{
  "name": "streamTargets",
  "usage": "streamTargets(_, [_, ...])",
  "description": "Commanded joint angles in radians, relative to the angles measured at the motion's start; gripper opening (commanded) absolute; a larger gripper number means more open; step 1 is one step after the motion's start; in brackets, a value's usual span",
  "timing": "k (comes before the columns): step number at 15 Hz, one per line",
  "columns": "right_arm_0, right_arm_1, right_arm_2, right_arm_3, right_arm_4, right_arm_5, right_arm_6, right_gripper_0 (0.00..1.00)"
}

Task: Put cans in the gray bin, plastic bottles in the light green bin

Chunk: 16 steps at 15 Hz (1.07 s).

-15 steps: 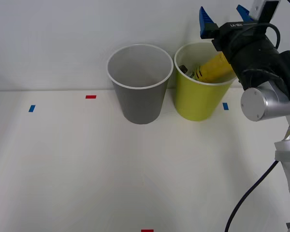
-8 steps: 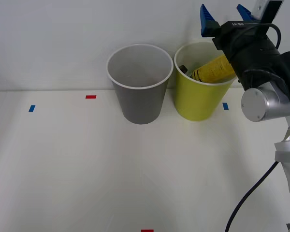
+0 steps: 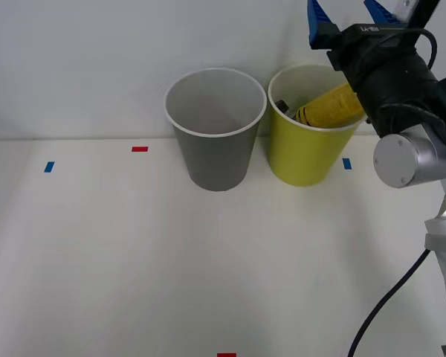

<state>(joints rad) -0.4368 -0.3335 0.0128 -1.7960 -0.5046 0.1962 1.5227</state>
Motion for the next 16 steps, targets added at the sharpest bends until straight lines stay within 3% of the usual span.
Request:
streamTargets(1, [0.079,-0.016,-0.01,-0.123,-0.023,-0.001,-0.038,1.0])
streamTargets(6, [0.331,-0.076,-0.042,-0.396,-0.022,-0.009,-0.222,1.0])
streamTargets(9, [0.498,-0.084,-0.074,-0.493,-0.002,-0.032,-0.208,1.0])
streamTargets(16, [0.965,-0.124,-0.06,-0.569,0.06,-0.281,-0.118,1.0])
